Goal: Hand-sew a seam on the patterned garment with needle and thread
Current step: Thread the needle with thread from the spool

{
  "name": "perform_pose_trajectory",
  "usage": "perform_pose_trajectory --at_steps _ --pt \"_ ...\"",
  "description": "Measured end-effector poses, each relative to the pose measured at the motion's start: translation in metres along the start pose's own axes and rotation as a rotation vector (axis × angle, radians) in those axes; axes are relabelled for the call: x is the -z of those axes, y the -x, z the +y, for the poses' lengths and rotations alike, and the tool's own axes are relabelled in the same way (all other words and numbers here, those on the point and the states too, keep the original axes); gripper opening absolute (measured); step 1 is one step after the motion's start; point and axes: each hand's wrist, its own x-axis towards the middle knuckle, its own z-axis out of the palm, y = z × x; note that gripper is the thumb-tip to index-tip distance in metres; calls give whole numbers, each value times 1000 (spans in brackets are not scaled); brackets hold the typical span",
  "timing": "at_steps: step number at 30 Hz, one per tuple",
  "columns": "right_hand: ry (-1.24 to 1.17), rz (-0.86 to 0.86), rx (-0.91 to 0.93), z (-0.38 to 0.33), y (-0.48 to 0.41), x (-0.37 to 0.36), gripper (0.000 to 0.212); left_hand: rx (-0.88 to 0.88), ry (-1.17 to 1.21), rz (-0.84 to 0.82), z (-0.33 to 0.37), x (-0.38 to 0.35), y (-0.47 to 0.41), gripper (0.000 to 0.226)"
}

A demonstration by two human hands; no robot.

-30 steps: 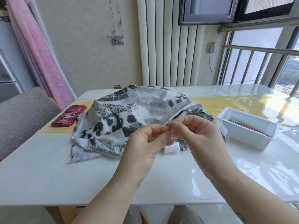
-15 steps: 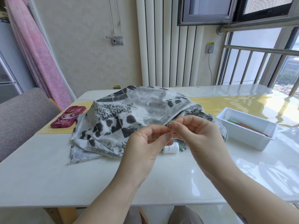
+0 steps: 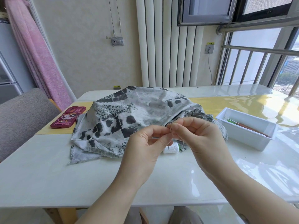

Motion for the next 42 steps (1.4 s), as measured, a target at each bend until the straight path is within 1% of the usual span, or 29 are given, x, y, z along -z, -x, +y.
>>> perform_pose_trajectory --at_steps 2,4,7,11,13,15,17,21,25,29,33,37,42 --pt "-22 -14 -3 0 0 1 5 -22 -9 0 2 0 1 10" --pt "-38 -24 -5 1 0 2 7 -50 -32 -3 4 -1 3 13" --pt "-46 -40 0 1 -1 3 11 -96 -86 5 6 -1 4 10" --pt "-61 -43 5 0 -2 4 12 -209 -280 17 8 2 4 5" --pt "-68 -41 13 0 -2 4 12 -288 -394 33 9 4 3 8" --pt "-76 -42 16 0 -2 3 10 -341 -464 41 10 5 2 7" --pt "-81 -40 16 0 -2 4 10 -378 -507 55 9 6 1 11" --pt "-103 -33 17 0 -2 5 12 -370 -491 67 10 6 1 6" --pt "-94 -28 14 -1 -2 5 14 -296 -382 50 10 4 3 9" --pt "-97 -33 19 -1 -1 5 19 -242 -321 51 10 2 4 4" --pt "-100 -43 24 -1 -1 5 16 -235 -307 52 10 2 4 5" --pt "-93 -52 25 -2 -1 6 16 -285 -369 53 10 3 4 5" --pt "-96 -55 32 -2 -1 7 17 -437 -555 65 9 5 2 6"
